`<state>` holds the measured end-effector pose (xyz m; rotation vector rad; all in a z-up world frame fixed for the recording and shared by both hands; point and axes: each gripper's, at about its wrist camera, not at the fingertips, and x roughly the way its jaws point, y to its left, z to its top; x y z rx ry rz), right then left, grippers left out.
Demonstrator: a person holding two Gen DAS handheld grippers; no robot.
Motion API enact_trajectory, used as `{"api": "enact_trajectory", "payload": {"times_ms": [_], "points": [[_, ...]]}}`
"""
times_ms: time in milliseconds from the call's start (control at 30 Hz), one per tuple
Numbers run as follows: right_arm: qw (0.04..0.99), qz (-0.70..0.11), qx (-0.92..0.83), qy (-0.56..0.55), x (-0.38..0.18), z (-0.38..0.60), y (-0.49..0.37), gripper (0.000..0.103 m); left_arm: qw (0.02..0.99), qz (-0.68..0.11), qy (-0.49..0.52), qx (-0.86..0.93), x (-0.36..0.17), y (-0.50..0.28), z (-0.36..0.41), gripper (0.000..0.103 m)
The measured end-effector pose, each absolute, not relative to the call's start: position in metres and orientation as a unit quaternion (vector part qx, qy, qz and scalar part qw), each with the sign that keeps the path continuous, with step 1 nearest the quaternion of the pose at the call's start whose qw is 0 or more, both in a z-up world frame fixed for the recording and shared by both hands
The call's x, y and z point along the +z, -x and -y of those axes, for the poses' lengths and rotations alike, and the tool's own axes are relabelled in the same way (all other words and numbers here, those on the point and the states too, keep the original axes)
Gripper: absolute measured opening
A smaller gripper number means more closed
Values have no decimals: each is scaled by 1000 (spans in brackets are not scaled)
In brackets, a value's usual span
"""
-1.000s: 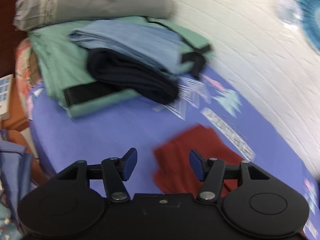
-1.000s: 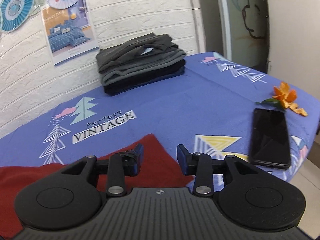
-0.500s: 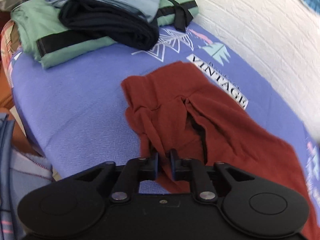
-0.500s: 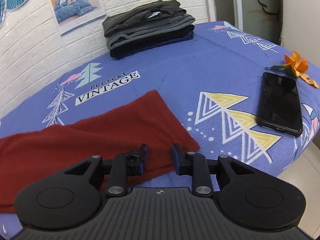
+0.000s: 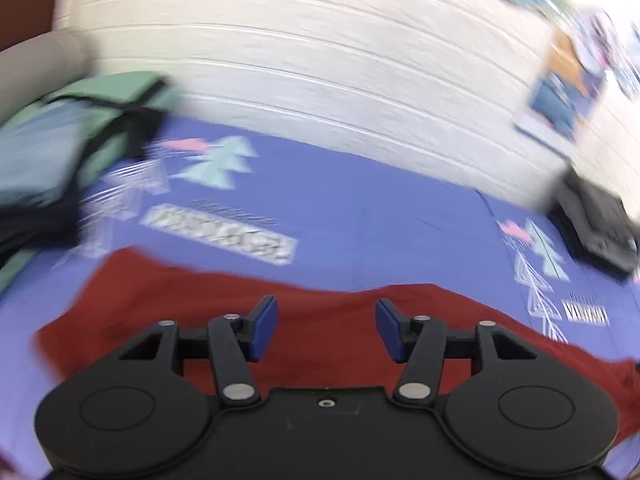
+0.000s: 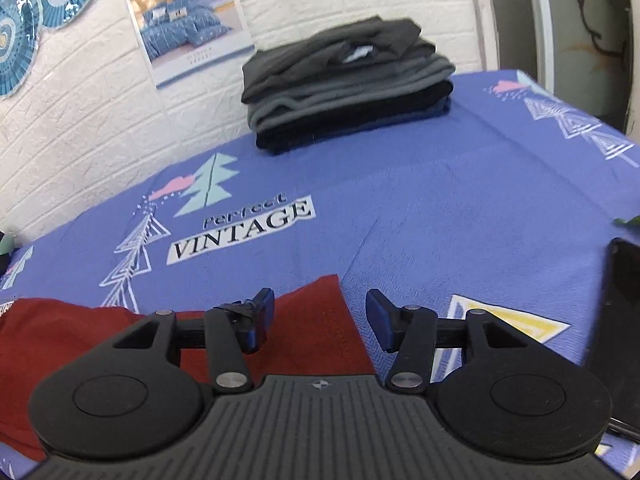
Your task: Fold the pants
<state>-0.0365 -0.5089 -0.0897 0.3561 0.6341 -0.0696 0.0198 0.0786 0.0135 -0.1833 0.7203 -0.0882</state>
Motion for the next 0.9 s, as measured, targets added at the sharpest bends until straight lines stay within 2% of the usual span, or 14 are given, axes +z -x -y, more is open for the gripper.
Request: {"api": "enact_trajectory", "payload": {"times_ms": [167,233,267,300,333,367,433,567,667,700,767,800,833,900], "points": [[929,-311,-12,-199,-100,510,35,85,927,-362,60,-77,-15,-69,-45,103],[924,-318,5,-211,-101,510,35,54,921,-373,62,-93,-30,-88,-40,103],[922,-322,13,-215,-102,509,34,43,917,-378,66,-105,-34,-90,-37,103],[921,-322,23,-220,-101,508,34,16,914,-383,66,-114,-39,-95,-32,103],[924,-304,27,-230,-99,509,38,12,912,-388,58,-117,-44,-98,-28,76],[934,-268,24,-236,-94,511,45,11,910,-396,47,-111,-49,-102,-24,39],[940,-229,-11,-252,-88,518,52,5,907,-408,45,-96,-61,-106,-22,44],[925,-286,-44,-247,-111,518,30,6,909,-403,54,-94,-65,-110,-24,52],[931,-271,-48,-239,-114,515,28,12,909,-402,61,-94,-65,-110,-27,57],[931,-267,-53,-243,-113,516,30,24,909,-401,63,-93,-65,-110,-28,59],[931,-263,-74,-241,-109,523,34,42,911,-398,68,-89,-63,-109,-29,74],[932,-260,-86,-236,-106,523,40,57,911,-397,70,-85,-61,-108,-31,81],[935,-254,-93,-229,-101,523,47,67,913,-394,74,-77,-58,-106,-33,99],[942,-240,-91,-215,-92,519,61,68,920,-376,89,-63,-46,-94,-40,103]]}}
